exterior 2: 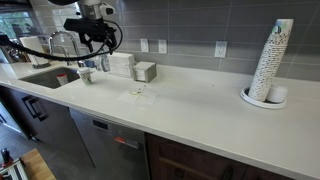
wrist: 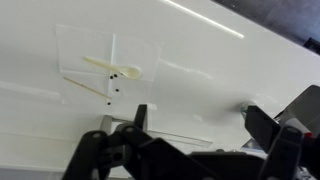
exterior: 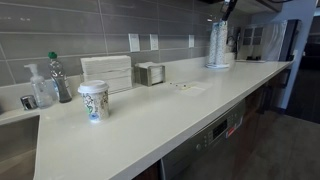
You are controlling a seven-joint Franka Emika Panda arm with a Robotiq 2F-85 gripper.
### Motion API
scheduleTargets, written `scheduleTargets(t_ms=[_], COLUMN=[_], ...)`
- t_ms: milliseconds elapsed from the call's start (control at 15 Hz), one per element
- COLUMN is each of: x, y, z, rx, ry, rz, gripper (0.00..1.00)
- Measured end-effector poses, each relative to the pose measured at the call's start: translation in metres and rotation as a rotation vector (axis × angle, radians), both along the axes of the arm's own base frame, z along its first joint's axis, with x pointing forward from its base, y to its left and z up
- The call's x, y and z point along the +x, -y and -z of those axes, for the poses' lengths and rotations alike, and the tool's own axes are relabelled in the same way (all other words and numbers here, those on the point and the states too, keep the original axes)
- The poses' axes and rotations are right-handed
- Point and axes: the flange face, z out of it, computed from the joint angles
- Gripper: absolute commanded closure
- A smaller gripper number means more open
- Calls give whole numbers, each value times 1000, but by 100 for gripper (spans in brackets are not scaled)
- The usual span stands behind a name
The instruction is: Remove a spoon from the paper towel on the counter top and move it to the left near the paper coffee cup with a lid
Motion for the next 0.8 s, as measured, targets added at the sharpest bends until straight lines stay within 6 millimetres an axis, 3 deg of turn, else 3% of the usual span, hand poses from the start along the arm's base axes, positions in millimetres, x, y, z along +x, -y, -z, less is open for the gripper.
scheduleTargets(t_ms=[333, 667, 800], x=[7, 37, 54], y=[7, 10, 11], z=[39, 107, 135], rx=[-11, -44, -62], ry=[28, 24, 43], rz=[-274, -536, -555], gripper=[0, 0, 0])
